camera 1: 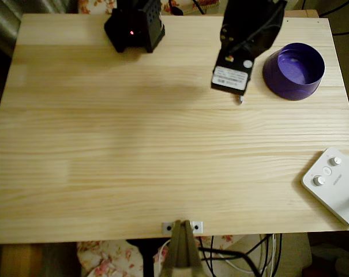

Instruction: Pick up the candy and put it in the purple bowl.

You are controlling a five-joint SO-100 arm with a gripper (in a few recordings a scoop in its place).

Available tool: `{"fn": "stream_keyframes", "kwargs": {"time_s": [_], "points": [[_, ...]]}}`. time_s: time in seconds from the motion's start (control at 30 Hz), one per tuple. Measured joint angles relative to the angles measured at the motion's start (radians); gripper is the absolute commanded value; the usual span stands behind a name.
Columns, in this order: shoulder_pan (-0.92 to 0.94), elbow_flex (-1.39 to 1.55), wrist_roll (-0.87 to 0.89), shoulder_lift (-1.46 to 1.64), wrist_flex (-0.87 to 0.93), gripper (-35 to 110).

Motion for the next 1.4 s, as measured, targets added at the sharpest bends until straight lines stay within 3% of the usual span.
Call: {"fn": "stream_keyframes", "kwargs": {"time_s": [0.5, 1.4], "points": [[-0.051, -0.152, 0.044, -0.161, -0.103, 11], [-0.072, -0.219, 0.044, -0.268, -0.13, 13]]}}
